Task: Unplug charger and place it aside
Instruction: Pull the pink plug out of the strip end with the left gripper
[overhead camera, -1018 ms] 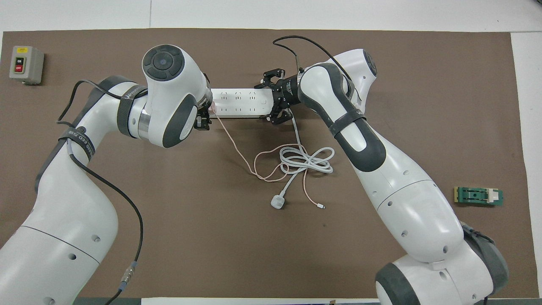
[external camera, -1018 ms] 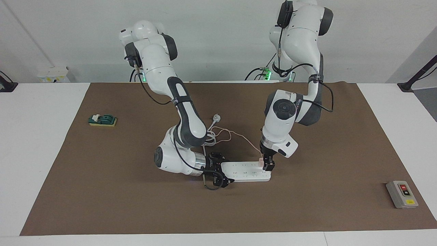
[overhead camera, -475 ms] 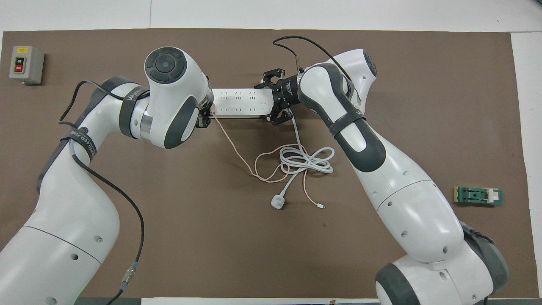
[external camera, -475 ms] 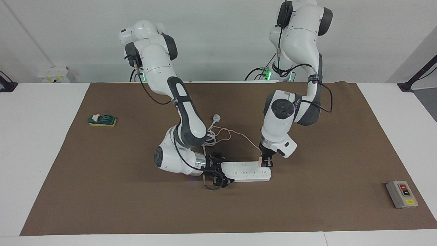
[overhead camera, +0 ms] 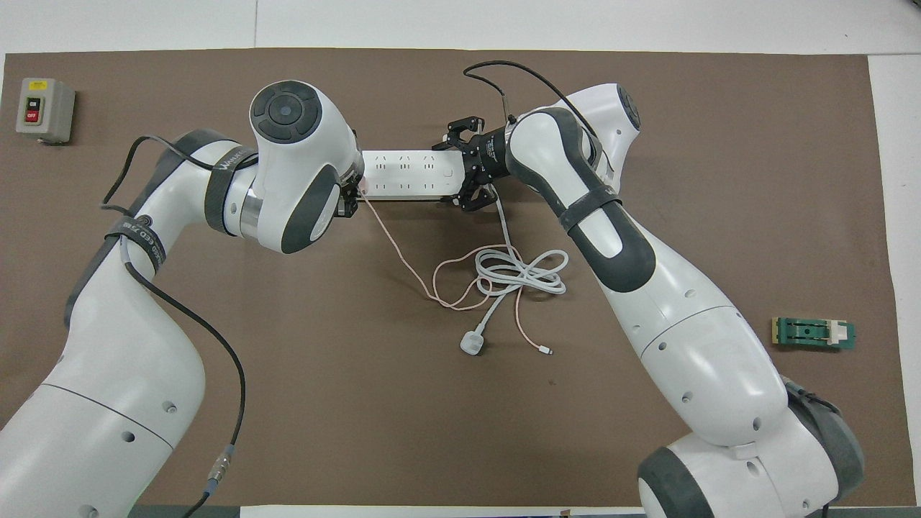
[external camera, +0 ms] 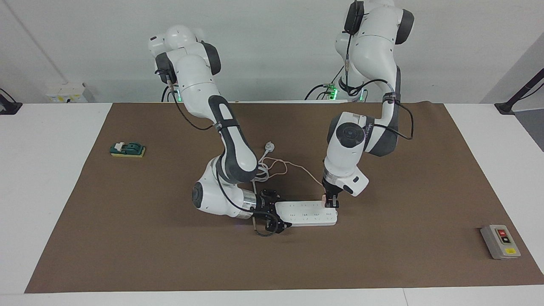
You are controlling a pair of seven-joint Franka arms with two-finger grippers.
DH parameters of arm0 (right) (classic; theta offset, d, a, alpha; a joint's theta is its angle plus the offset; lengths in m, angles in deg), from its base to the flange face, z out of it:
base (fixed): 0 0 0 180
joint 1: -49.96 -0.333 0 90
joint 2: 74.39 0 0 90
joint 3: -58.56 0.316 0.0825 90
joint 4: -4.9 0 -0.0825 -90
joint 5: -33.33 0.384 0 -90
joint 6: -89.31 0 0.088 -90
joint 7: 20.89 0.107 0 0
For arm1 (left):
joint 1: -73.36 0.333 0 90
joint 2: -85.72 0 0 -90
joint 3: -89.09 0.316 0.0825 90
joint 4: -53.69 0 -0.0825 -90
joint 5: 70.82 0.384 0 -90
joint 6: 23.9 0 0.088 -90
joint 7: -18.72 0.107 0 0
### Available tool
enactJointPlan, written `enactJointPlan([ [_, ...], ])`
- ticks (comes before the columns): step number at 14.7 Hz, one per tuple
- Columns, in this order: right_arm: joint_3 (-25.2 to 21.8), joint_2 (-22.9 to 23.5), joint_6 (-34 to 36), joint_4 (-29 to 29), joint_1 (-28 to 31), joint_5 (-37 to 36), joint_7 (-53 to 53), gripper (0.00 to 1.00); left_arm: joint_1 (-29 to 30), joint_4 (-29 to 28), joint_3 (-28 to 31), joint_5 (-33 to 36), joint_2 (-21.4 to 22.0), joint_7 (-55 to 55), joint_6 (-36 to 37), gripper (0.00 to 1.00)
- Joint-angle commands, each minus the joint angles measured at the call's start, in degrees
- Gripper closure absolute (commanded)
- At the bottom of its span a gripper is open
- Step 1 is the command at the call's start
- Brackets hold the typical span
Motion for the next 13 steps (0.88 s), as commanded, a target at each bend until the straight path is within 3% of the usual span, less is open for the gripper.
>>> enactJointPlan([
  [1,0.32,1.96,-4.77,0.21,-1.97,0.86,-2.37,0.5,-0.8,2.35,0.32,1.2,0.69,1.04,6.19,1.0],
  [7,0.32,1.96,-4.77,0.21,-1.97,0.86,-2.45,0.5,-0.1,2.0,-0.03,0.24,5.53,5.86,10.51,1.0],
  [11,0.32,1.96,-4.77,0.21,-1.97,0.69,-2.37,0.5,-0.1,-0.88,0.06,0.24,8.42,20.33,11.39,1.0],
  [12,0.32,1.96,-4.77,0.21,-1.97,0.51,-2.28,0.49,-0.1,-1.94,0.06,0.24,9.13,25.25,11.56,1.0],
  [13,0.24,1.96,-4.77,0.21,-1.97,0.34,-2.19,0.35,-0.1,-2.82,0.06,0.15,10.53,29.91,11.91,1.0],
])
